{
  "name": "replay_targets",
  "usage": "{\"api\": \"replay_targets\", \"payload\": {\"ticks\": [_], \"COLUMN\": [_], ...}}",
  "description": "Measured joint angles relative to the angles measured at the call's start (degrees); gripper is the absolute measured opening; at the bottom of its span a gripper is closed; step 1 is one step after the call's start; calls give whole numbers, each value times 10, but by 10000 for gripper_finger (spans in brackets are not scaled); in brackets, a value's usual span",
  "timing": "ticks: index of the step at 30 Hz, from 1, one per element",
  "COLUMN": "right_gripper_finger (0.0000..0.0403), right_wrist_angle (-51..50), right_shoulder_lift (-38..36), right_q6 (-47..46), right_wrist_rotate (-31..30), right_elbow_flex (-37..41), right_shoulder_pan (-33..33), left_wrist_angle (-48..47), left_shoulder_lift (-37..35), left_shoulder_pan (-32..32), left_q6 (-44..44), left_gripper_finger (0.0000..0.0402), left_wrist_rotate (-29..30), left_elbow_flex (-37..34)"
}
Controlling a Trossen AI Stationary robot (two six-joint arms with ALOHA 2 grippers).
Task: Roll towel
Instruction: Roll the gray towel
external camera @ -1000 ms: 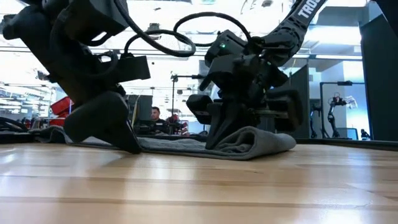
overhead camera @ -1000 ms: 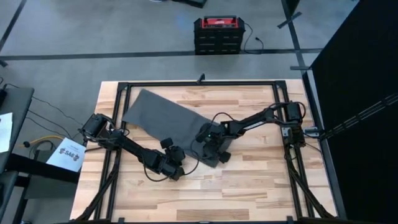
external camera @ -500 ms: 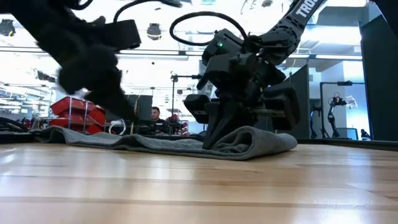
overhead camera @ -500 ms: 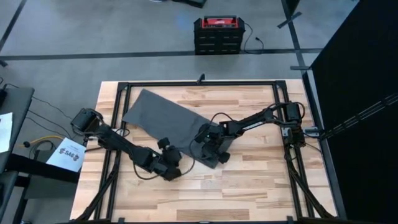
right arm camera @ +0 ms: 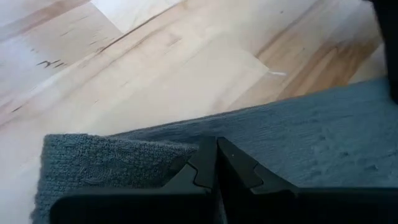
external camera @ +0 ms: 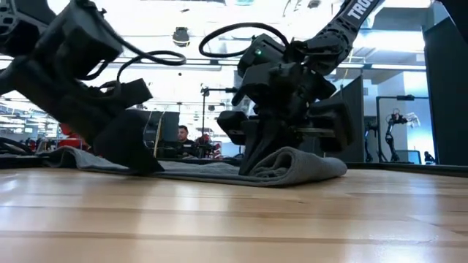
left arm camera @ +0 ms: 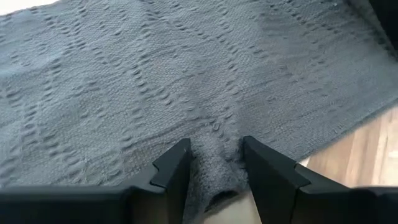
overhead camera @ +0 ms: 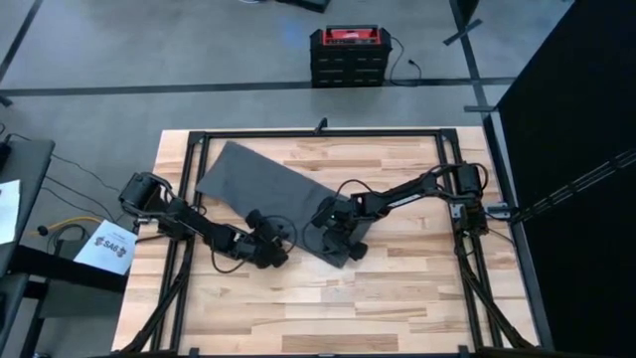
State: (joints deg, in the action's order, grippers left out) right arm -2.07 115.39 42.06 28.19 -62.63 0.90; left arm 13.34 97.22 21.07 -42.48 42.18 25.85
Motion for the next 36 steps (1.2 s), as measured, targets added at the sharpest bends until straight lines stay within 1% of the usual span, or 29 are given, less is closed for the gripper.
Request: {"api": "replay_targets", "payload": {"ticks": [4,9,15,19,23,26,29,33,36], "right_gripper_finger": [0,0,0,0,0,0,0,0,0], "right_wrist_angle": [-9,-11,-7,-5,16,23,68,135,183], "right_shoulder_lift": [-1,-1,-1,-27,-78,-111,-138,-138,-135], "right_q6": [0,-6,-11,-15,-16,-33,-55,-93,-108], "right_wrist_rotate": [1,6,11,11,7,2,0,3,5], "right_elbow_flex": [-1,0,1,4,10,36,80,142,175], "right_shoulder_pan": [-5,-19,-27,-24,-11,12,37,53,49], "left_wrist_angle": [2,4,8,9,22,28,22,10,21], "left_shoulder_lift": [-1,-1,-1,-1,-2,-9,-23,-51,-77], "left_shoulder_pan": [4,3,3,5,8,8,9,7,-7], "left_q6": [0,27,30,28,31,49,81,138,181], "left_gripper_finger": [133,133,133,133,133,133,133,133,133], "left_wrist_rotate": [5,4,1,-1,-1,-8,-23,-40,-30], "left_elbow_flex": [-12,-13,-13,-13,-16,-13,2,22,43]}}
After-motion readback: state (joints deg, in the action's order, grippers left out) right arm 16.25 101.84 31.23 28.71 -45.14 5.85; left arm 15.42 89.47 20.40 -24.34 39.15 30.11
